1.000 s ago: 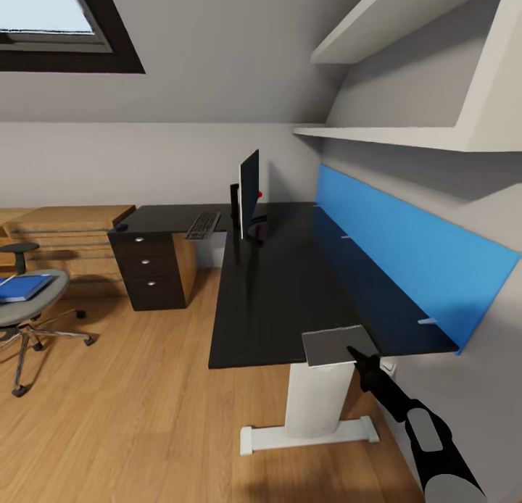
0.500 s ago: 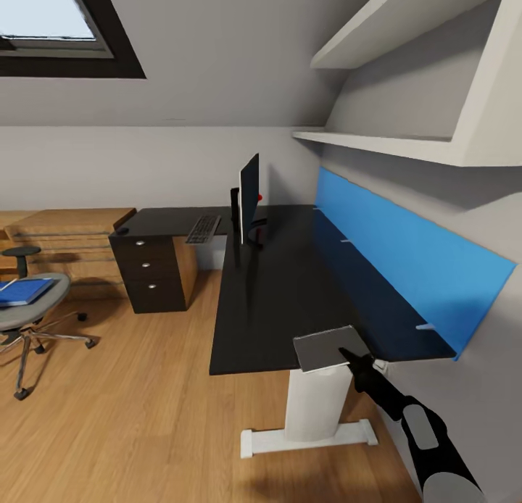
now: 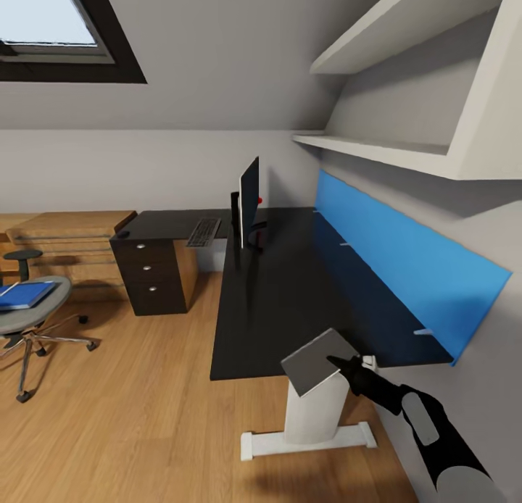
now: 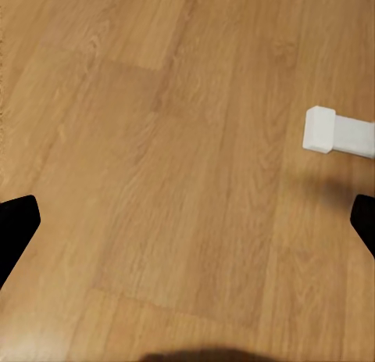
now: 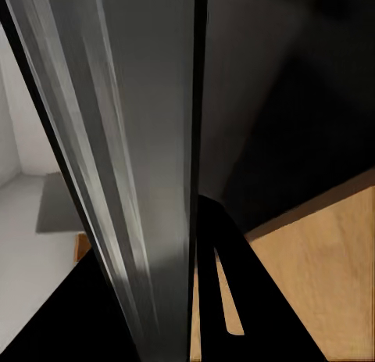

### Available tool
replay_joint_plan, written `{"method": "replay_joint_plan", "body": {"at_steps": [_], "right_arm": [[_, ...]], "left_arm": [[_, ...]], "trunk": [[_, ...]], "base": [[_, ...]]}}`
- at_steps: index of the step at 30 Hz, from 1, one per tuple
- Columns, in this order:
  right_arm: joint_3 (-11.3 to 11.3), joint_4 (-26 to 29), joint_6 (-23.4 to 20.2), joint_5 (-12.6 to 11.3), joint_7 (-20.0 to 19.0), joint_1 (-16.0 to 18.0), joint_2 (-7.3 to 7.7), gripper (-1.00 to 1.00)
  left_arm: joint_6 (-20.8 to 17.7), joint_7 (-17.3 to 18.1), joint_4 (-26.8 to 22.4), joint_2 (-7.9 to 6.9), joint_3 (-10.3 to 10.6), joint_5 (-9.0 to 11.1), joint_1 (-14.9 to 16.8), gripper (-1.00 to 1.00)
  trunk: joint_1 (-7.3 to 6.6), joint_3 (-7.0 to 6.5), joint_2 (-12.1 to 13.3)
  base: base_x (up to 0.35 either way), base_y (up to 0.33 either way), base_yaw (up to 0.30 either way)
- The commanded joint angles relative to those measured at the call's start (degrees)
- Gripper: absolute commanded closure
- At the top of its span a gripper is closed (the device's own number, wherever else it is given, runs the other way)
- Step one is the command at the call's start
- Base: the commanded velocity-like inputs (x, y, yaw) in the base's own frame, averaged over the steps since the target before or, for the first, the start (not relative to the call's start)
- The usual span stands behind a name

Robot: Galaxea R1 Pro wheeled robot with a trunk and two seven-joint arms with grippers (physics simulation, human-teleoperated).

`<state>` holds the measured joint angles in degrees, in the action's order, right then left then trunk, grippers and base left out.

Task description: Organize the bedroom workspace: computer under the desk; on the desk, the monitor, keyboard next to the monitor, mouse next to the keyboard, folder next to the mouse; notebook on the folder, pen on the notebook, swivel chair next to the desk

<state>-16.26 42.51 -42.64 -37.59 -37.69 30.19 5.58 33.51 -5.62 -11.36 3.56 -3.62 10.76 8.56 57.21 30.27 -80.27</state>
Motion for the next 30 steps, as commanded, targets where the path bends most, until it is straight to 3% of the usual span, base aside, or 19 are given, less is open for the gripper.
{"method": "replay_joint_plan", "body": {"at_steps": [1,7,12,19,30], "right_arm": [[0.43,0.00,-0.38,-0.31,-0.17,0.04,0.17,1.00],[1.20,0.03,-0.53,-2.21,-1.51,0.04,0.43,1.00],[1.48,-0.03,-0.52,-3.95,-5.91,0.04,0.47,1.00],[1.69,-0.17,-0.59,-4.49,-8.76,0.04,0.34,1.00],[1.76,-0.62,-0.49,-4.59,-9.31,0.04,-0.41,1.00]], "left_arm": [[0.16,0.00,0.02,0.04,-0.34,-0.16,0.04,-1.00],[0.16,-0.13,0.02,0.04,-0.35,-0.16,0.05,-1.00],[0.16,-0.16,0.02,0.04,-0.34,-0.20,0.05,-1.00],[0.16,-0.17,0.02,0.04,-0.34,-0.21,0.05,-1.00],[0.16,-0.26,0.02,0.04,-0.34,-0.14,0.05,-1.00]], "trunk": [[-0.23,-0.13,0.39],[-1.55,-1.21,2.79],[-1.55,-1.21,2.79],[-1.55,-1.14,2.79],[-1.55,-0.32,2.79]], "base": [[0.000,0.000,0.000],[0.000,0.000,0.000],[0.000,0.000,0.000],[0.000,0.000,0.018],[0.000,0.000,0.086]]}}
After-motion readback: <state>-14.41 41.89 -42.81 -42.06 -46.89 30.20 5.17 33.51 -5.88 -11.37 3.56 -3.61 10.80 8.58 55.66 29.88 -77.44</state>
